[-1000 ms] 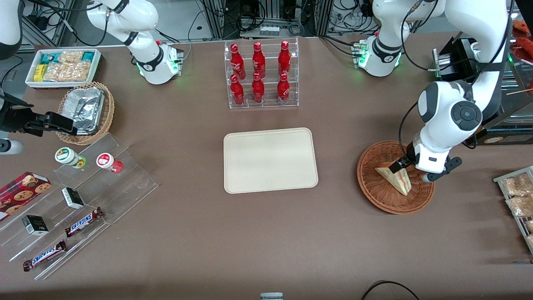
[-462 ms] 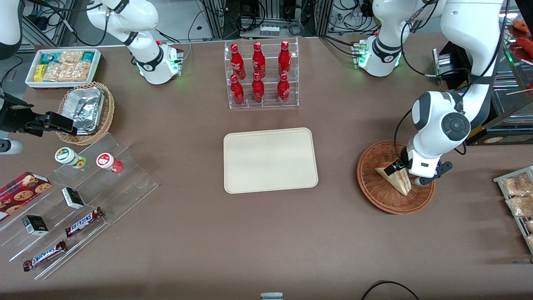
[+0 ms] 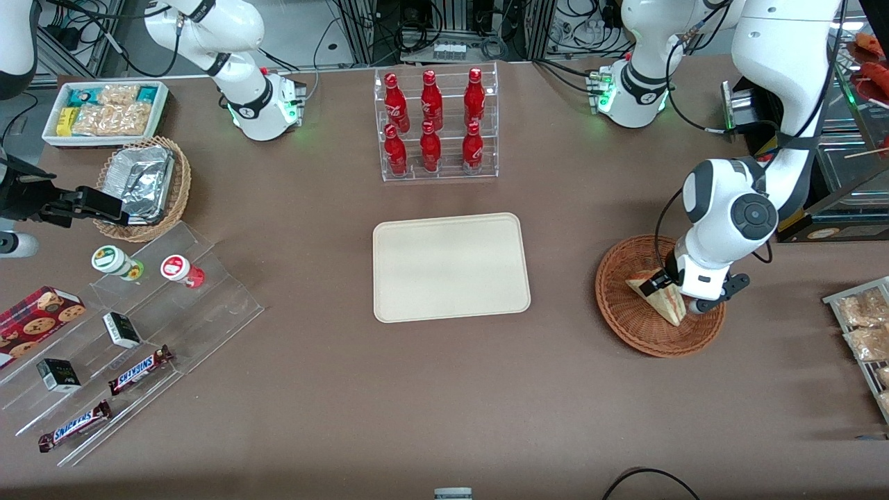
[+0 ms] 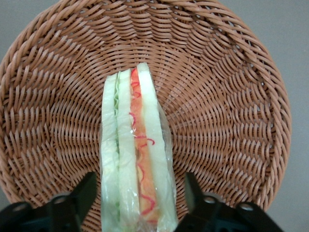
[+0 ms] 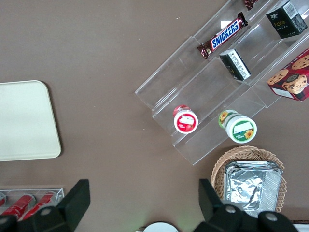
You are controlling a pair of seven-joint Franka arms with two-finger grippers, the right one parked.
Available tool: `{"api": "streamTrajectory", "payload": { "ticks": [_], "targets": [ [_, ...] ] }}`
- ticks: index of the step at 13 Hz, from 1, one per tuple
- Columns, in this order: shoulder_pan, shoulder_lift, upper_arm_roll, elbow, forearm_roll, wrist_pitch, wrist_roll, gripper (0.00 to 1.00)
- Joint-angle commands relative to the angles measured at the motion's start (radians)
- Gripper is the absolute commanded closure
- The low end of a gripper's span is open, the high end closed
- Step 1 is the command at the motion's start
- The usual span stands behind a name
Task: Place sandwich from basket to tray
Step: 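Lower the left gripper and close it on the wrapped sandwich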
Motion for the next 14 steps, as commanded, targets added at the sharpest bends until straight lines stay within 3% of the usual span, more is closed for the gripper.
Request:
{"api": "streamTrajectory", "payload": {
  "ticks": [1, 5, 7, 9, 12, 14],
  "targets": [
    [0.011, 0.002, -0.006, -0.006, 0.005, 0.021, -0.012, 1.0],
    [0.011, -0.022, -0.006, 0.001, 0.005, 0.006, -0.001, 1.0],
    [0.009, -0.067, -0.01, 0.036, 0.018, -0.083, -0.001, 1.0],
    [0.011, -0.093, -0.067, 0.146, 0.059, -0.271, -0.01, 1.0],
    [0.011, -0.09, -0.156, 0.343, 0.061, -0.503, -0.013, 1.0],
    [0.009, -0.076, -0.24, 0.412, 0.059, -0.541, -0.015, 1.0]
  ]
}}
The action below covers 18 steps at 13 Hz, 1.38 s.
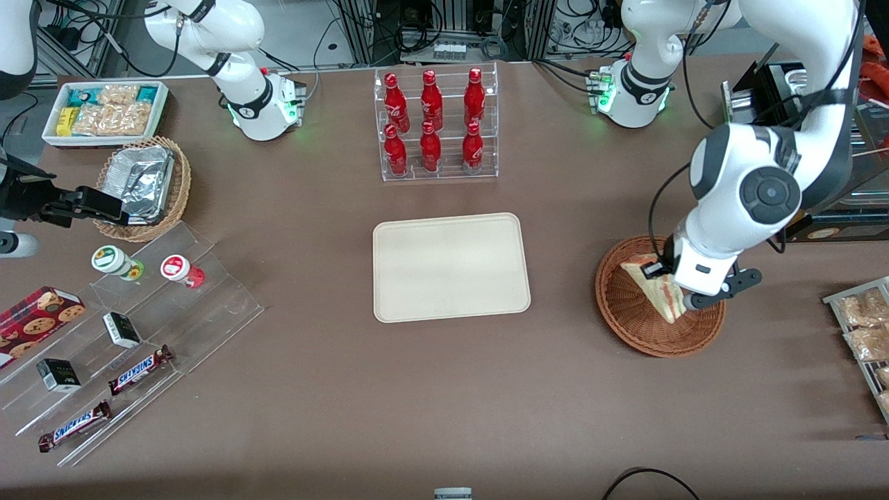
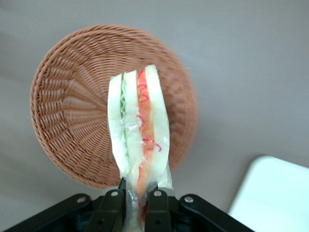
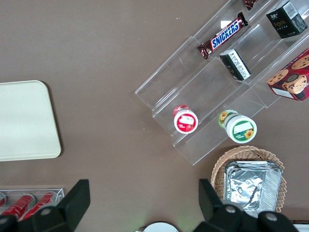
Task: Place sandwich from basket to tray
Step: 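Lift the sandwich and carry it with the left gripper over the tray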
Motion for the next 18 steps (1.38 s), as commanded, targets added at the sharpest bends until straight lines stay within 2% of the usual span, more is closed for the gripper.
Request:
{"api": "streamTrajectory", "payload": {
  "ticks": [1, 5, 9, 12, 16, 18],
  "targets": [
    [-0.004, 0.032, -0.101, 0.094, 0.016, -0.045, -0.029, 1.0],
    [-0.171, 0.105, -0.138, 0.16, 0.016, -0.037, -0.105, 1.0],
    [-0.343, 0.296, -0.135, 0.33, 0.022, -0.039, -0.191, 1.0],
    [-0.443, 0.468, -0.132, 0.459, 0.099, -0.03, -0.243, 1.0],
    [-0.516, 0.55, -0.129, 0.464, 0.125, 0.082, -0.265, 1.0],
    [-0.53, 0.591, -0.129, 0.465, 0.176, 0.107, -0.265, 1.0]
  ]
}}
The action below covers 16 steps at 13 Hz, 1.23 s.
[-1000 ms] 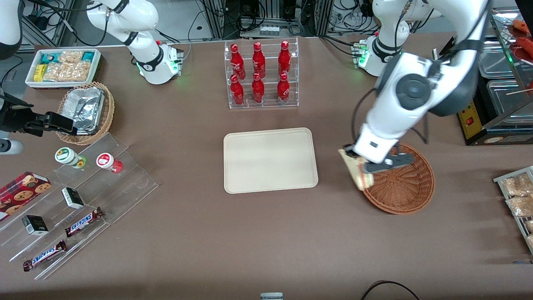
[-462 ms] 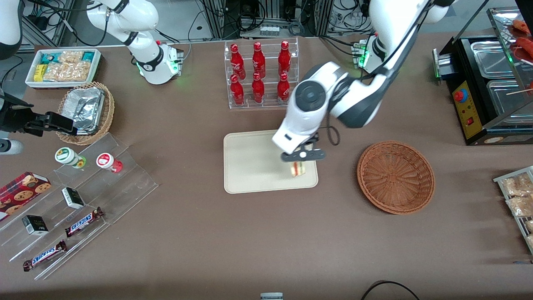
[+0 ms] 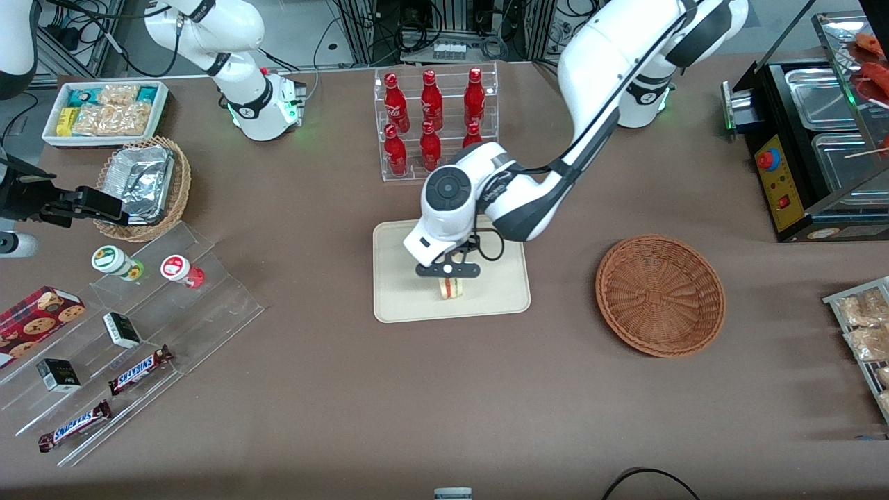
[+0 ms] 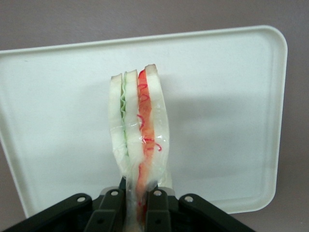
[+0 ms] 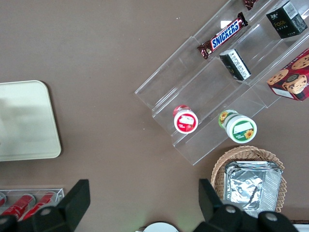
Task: Place sandwich from basket to tray
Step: 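Lower the sandwich onto the tray and open the left gripper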
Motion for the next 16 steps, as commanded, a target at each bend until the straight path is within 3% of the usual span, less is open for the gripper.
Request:
{"api": "streamTrajectory", "payload": {
  "ticks": [1, 7, 9, 12, 16],
  "targets": [
    [-0.036, 0.049, 0.012, 0.036, 0.072, 0.011, -0.019, 1.0],
    [-0.048, 0.066, 0.015, 0.021, 0.086, 0.016, -0.019, 1.0],
    [-0.045, 0.063, 0.015, 0.021, 0.086, 0.008, -0.016, 0.01],
    [-0.033, 0.033, 0.015, 0.038, 0.08, -0.059, -0.019, 0.0],
    [0.074, -0.128, 0.012, 0.033, 0.061, -0.167, -0.076, 0.0]
  ]
}}
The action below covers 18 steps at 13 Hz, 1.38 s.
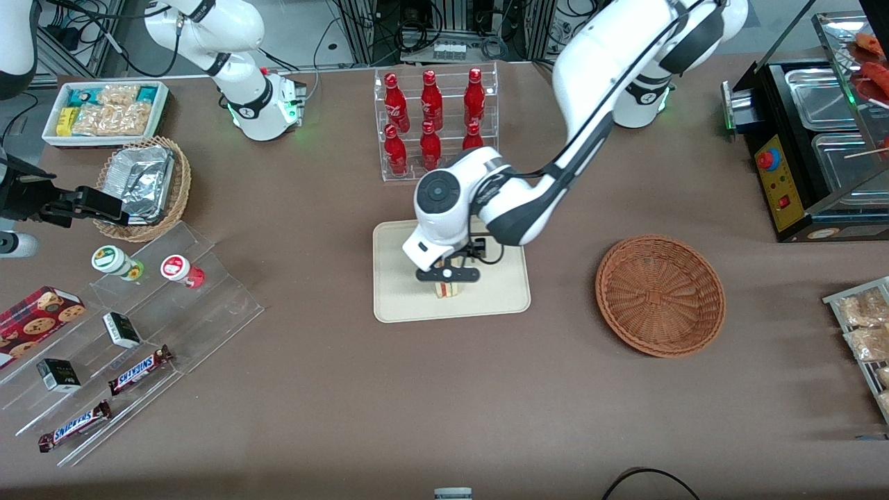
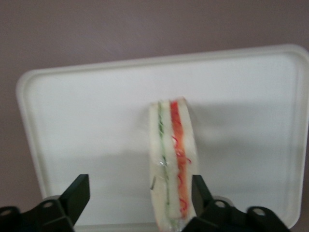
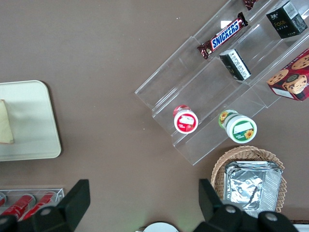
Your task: Place sandwich from basket to tray
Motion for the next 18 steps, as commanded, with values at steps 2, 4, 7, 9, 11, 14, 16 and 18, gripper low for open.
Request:
{"api": "streamTrajectory", "payload": {
  "ticks": [2, 4, 7, 9, 11, 14, 16, 18],
  "targets": [
    [0.115, -0.202, -0.001, -0.034, -0.044, -0.151, -0.043, 0.0],
    [0.185, -0.275, -0.002, -0.045, -0.06, -0.229, -0.021, 0.0],
    [0.314, -0.397, -0.004, -0.138, -0.089, -0.257, 0.115, 0.0],
    [0.4, -0.478, -0.004, -0.212, -0.112, -0.259, 0.233, 0.0],
    [0.474, -0.539, -0.004, -0.262, -0.159, -0.262, 0.349, 0.0],
    [0.537, -0.638, -0.002, -0.325, -0.198, -0.283, 0.465, 0.0],
    [0.538, -0.694, 0.001, -0.339, -0.199, -0.33, 0.505, 0.0],
    [0.54, -0.728, 0.018, -0.344, -0.201, -0.37, 0.551, 0.0]
  ]
}}
